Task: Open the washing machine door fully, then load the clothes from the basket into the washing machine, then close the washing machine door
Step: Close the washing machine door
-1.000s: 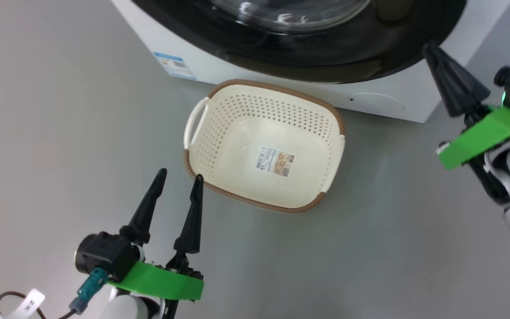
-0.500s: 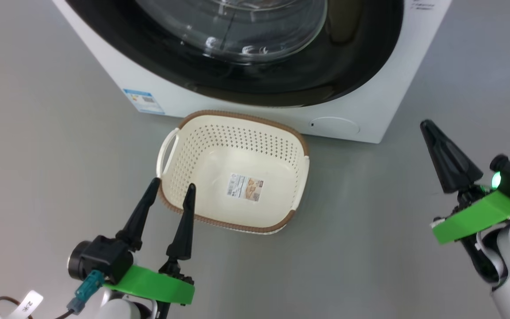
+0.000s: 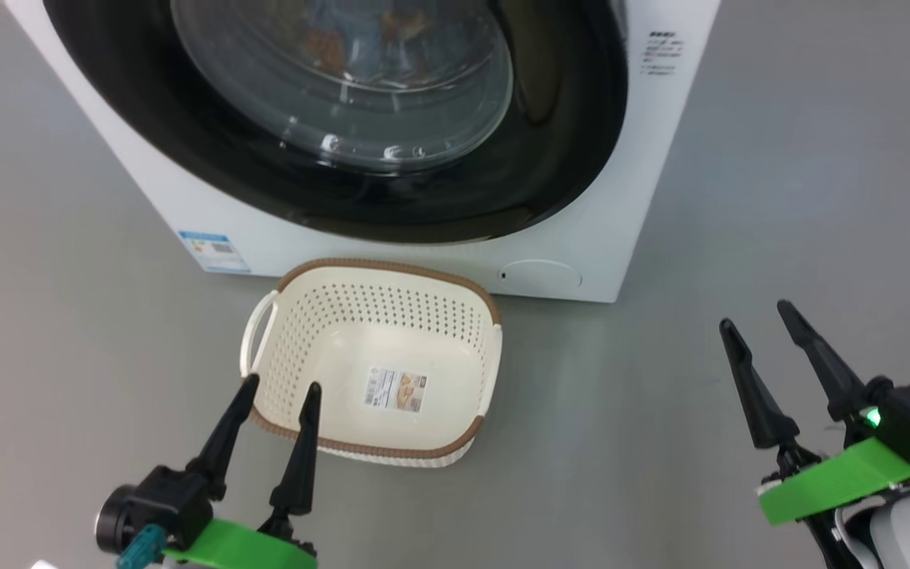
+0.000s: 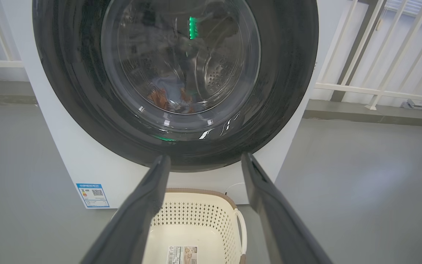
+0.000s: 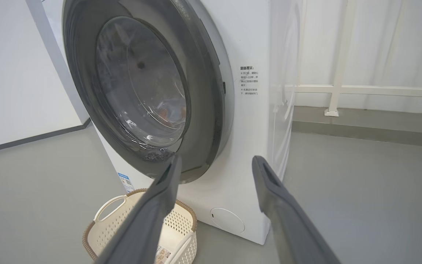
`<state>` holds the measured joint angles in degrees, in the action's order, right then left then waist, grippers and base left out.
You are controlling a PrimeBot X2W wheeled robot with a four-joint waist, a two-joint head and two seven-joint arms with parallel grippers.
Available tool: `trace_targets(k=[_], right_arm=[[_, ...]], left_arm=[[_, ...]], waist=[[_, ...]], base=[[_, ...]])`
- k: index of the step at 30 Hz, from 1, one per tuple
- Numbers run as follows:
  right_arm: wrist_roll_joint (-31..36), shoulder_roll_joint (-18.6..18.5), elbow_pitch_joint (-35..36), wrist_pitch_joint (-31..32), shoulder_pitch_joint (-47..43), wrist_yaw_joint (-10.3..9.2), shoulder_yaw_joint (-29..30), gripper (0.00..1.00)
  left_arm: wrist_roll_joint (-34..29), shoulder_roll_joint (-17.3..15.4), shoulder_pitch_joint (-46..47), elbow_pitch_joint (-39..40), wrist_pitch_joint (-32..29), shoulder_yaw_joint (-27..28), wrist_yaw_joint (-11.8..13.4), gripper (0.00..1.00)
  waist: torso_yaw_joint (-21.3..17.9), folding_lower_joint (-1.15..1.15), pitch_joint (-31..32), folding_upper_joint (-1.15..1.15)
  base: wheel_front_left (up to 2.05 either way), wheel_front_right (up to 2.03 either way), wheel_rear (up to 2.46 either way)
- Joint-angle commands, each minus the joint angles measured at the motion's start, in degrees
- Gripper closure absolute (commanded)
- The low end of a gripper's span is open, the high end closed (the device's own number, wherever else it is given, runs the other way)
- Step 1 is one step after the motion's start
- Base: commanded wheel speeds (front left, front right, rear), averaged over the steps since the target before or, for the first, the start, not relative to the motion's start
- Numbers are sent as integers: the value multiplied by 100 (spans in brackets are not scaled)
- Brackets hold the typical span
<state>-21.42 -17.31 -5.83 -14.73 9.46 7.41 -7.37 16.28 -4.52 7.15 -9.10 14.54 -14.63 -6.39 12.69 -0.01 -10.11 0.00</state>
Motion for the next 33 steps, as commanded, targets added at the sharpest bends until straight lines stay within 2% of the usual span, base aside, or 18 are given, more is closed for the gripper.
trace_targets(k=[1, 16, 33], right_arm=[[34, 1, 170, -27, -122, 8, -37, 0], [358, 440, 454, -8, -1158, 8, 398, 0], [631, 838, 821, 239, -1783, 8, 646, 0]], left_arm=[[24, -151, 1, 78, 46, 228, -33, 0], [150, -365, -369, 209, -73, 332, 83, 0], [301, -521, -772, 412, -195, 463, 261, 0]], waist=[[-186, 1, 198, 0], [-561, 1, 654, 0], [-758, 1, 1024, 0]], base=[[0, 0, 0], [0, 0, 0], [0, 0, 0]])
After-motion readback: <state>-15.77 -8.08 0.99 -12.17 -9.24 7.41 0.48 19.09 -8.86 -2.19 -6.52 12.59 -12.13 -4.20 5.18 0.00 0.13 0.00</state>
